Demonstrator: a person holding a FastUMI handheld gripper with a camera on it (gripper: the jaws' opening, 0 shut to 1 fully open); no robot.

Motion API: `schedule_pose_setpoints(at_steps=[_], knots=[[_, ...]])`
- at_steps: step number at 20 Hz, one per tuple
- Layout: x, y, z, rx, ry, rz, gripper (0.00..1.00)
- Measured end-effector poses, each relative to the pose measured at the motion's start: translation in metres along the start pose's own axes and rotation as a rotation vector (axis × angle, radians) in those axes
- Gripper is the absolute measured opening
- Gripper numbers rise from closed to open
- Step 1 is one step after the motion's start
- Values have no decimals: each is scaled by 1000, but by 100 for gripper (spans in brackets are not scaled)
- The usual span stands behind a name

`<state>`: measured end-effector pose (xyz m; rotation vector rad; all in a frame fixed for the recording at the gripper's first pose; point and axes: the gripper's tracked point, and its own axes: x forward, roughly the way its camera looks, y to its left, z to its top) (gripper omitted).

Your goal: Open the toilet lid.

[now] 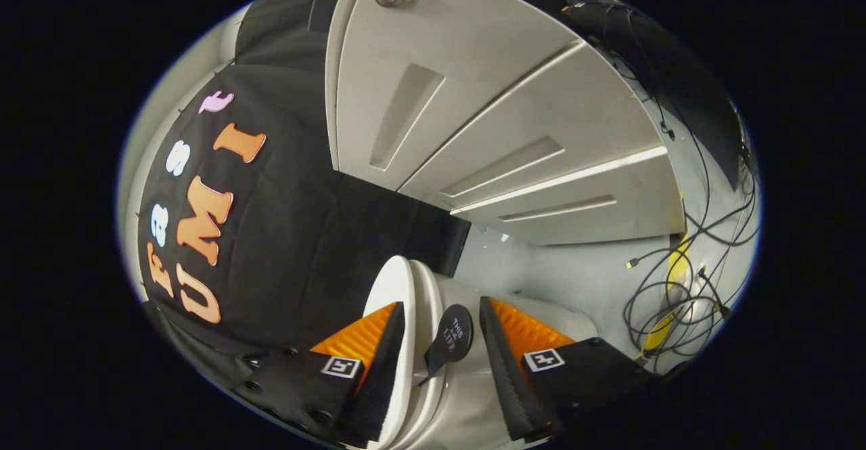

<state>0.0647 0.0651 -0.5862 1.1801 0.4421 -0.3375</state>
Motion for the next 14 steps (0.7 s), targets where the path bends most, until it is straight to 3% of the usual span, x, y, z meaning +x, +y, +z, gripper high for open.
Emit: schedule_pose_setpoints(at_steps=[2,4,5,7,9,11,14], knots=[[-1,0,1,-4,-1,-19,71],[-1,-4,2,-14,2,-47,54],[-2,-8,2,-12,8,-72,36],[-3,-6,4,29,8,-80,20],[-3,-1,5,16,10,-101,12],[-7,8,6,-32,17,-105,12],[-15,33,11,-43,9,-49,9]])
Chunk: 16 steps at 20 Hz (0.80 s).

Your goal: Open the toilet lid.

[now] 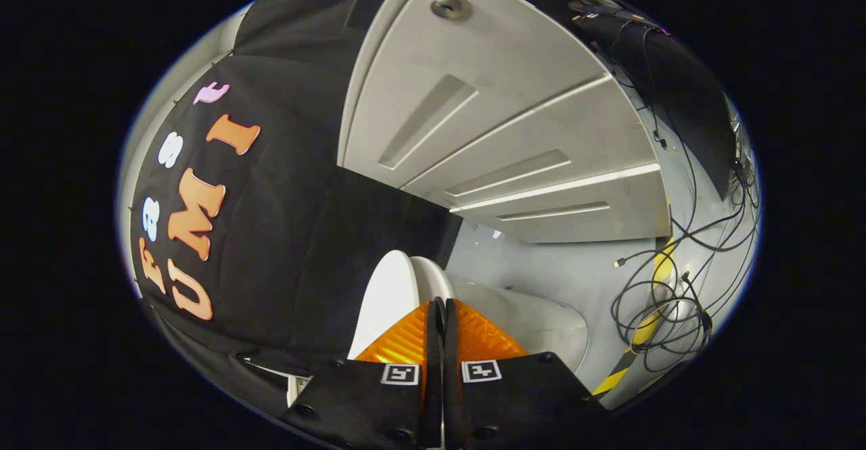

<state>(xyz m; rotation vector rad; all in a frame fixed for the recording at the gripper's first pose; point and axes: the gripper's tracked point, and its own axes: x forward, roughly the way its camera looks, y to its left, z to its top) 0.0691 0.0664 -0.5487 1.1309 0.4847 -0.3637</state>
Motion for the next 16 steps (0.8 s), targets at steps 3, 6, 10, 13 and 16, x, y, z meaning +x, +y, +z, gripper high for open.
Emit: schedule_pose_setpoints(at_steps=[3,6,10,13,16], knots=[[-9,25,5,-20,-5,34,9],[-17,49,8,-67,-5,56,9],[-31,92,11,-113,-25,117,9],[-42,126,11,-181,-46,154,9],[-48,164,13,-222,-88,200,9]])
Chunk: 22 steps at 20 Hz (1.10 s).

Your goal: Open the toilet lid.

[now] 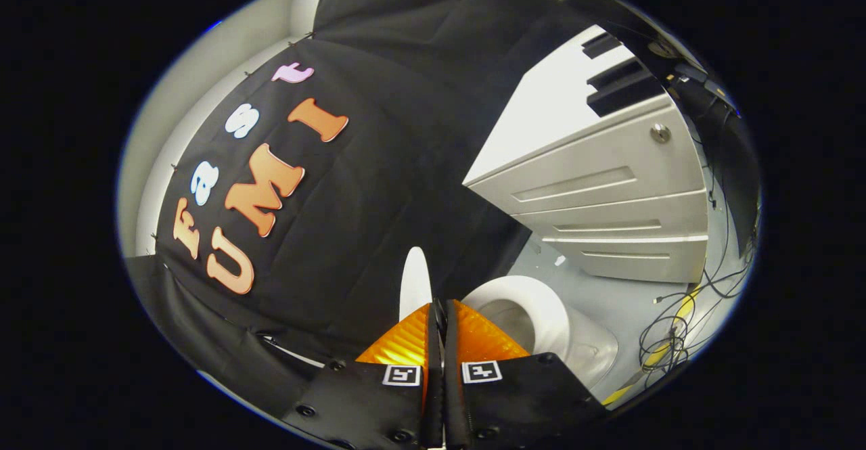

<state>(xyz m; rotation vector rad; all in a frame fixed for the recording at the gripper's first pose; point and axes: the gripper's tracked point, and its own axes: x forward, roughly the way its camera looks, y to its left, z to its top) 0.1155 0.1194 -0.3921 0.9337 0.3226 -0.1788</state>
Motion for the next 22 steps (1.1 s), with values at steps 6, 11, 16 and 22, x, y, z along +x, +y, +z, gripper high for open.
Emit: schedule_pose_setpoints(at_steps=[6,11,16,22], knots=[[-8,67,-3,-132,-8,58,10],[-18,110,-13,-231,-1,90,11],[-28,142,-25,-249,-4,122,12],[-30,188,-34,-317,-43,162,12]])
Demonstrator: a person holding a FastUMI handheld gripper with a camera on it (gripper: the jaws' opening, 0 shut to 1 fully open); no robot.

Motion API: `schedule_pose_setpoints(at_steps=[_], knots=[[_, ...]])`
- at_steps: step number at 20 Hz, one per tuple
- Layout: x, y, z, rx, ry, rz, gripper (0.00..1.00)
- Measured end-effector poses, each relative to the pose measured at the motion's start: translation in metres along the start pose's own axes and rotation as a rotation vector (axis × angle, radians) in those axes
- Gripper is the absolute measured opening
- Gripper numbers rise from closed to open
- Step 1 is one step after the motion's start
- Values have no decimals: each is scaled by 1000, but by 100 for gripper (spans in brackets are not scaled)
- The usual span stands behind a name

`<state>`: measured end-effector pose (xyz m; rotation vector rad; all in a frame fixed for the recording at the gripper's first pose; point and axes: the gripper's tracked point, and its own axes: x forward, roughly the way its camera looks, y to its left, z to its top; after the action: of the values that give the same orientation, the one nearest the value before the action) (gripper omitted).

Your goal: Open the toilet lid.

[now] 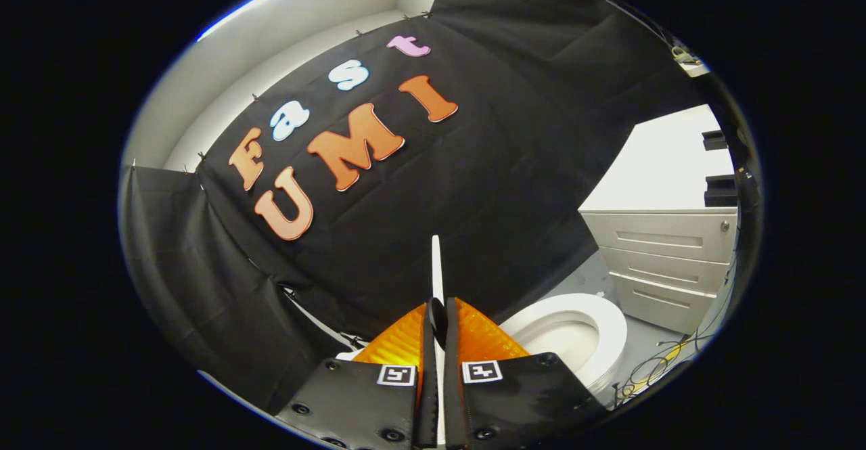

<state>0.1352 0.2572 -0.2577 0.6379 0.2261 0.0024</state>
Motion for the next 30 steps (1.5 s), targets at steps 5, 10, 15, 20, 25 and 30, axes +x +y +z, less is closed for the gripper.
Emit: schedule_pose_setpoints(at_steps=[5,10,15,20,25,30], knots=[[-6,48,-10,-49,9,42,12],[-7,98,-25,-150,15,90,12],[-15,135,-42,-179,27,136,12],[-19,174,-62,-183,49,187,12],[-22,206,-83,-201,67,234,12],[-21,233,-103,-244,96,269,12]])
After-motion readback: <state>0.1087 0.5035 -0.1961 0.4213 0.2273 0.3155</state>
